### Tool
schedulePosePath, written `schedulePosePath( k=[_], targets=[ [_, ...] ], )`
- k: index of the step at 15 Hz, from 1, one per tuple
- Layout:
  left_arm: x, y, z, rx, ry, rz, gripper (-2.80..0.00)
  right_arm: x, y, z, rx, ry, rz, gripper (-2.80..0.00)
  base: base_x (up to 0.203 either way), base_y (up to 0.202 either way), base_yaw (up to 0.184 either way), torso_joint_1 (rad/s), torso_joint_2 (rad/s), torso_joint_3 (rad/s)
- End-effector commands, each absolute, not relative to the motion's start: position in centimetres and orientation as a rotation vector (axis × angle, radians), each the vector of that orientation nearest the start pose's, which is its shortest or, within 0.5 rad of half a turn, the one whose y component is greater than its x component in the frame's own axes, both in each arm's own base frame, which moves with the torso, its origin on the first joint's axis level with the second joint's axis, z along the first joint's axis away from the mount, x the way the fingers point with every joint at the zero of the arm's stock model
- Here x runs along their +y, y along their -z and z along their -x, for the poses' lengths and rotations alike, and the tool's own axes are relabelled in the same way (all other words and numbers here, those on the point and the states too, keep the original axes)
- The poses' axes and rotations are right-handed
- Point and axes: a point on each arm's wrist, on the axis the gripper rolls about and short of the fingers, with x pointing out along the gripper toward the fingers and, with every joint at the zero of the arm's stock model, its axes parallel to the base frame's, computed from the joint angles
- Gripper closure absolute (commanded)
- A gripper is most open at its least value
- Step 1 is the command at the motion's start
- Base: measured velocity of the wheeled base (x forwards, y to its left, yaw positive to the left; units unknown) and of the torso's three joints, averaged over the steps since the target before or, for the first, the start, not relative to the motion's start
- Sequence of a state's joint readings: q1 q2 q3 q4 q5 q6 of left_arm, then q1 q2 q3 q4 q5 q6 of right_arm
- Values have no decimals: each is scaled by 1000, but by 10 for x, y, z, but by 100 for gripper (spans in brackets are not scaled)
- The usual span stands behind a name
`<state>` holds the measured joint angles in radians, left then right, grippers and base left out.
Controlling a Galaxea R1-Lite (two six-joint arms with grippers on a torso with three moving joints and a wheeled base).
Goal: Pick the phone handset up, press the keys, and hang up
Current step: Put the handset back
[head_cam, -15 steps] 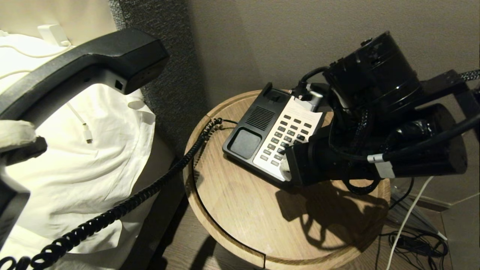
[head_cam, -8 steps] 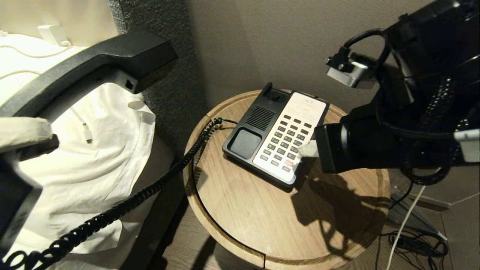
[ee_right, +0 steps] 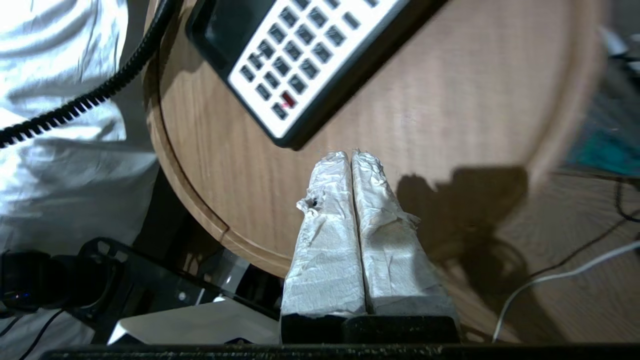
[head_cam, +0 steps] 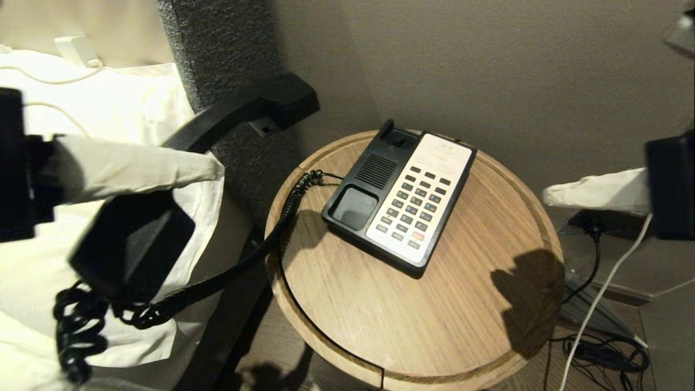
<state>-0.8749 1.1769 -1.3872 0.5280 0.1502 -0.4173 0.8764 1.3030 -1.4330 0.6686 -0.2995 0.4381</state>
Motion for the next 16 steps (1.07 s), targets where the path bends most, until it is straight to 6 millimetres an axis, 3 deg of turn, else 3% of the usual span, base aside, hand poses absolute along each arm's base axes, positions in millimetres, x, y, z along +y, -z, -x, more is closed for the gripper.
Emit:
schedulePosePath(
  k=[1,7,16],
  targets=[
    [-136,-347,-120,482,597,129,0,89,-348,-83,493,-452,-164,0,0,0,0,0,0,0],
    [-177,-339,-155,459,510,-54,0,42,-335,-46,465,-423,-177,0,0,0,0,0,0,0],
    [-247,-344,-195,413,546,-75,0,21,-325,-27,455,-427,-186,0,0,0,0,0,0,0]
  ],
)
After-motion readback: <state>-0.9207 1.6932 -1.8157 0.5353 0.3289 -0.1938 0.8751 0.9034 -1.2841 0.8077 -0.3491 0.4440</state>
